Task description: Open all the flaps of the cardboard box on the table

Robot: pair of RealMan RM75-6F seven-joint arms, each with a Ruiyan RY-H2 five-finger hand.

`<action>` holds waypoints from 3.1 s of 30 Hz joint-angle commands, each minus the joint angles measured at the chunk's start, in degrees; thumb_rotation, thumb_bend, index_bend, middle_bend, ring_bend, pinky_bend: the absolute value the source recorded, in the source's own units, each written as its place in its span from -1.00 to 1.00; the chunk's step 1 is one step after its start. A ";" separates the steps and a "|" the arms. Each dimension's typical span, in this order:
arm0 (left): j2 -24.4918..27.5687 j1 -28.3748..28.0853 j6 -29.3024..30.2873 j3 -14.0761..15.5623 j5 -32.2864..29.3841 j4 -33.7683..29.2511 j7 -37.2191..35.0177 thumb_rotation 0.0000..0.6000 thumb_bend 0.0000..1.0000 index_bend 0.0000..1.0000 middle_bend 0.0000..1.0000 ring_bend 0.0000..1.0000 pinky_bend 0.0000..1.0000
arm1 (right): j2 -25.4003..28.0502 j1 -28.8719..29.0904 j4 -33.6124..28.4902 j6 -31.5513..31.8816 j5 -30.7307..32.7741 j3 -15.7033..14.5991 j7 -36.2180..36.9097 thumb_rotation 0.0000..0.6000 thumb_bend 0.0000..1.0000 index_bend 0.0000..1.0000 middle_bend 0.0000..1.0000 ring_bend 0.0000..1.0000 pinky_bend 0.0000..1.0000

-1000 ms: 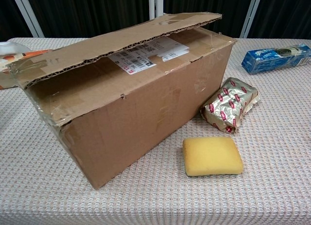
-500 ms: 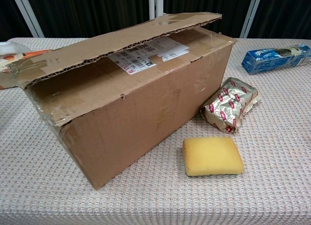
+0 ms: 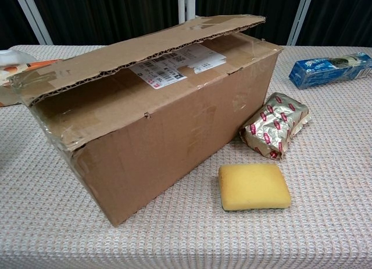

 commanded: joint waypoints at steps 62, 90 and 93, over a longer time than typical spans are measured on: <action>-2.37 -42.24 -29.44 -8.80 -28.74 -34.93 26.28 0.75 -1.00 -0.91 -0.84 -0.86 -0.67 | 0.04 -0.16 0.66 -1.38 2.77 0.73 2.82 1.00 -0.64 -1.00 -1.00 -1.00 -1.00; -5.93 -41.60 -21.58 -4.79 -26.40 -33.91 39.54 1.00 -0.88 -0.98 -0.92 -0.86 -0.67 | -0.19 0.20 1.01 -2.59 3.64 1.02 3.01 1.00 -0.61 -1.00 -1.00 -1.00 -1.00; -5.84 -41.53 -21.10 -4.70 -27.03 -34.15 40.66 1.00 -0.79 -0.98 -0.93 -0.86 -0.67 | -0.09 0.23 0.88 -2.79 3.74 0.98 2.91 1.00 -0.61 -1.00 -1.00 -1.00 -1.00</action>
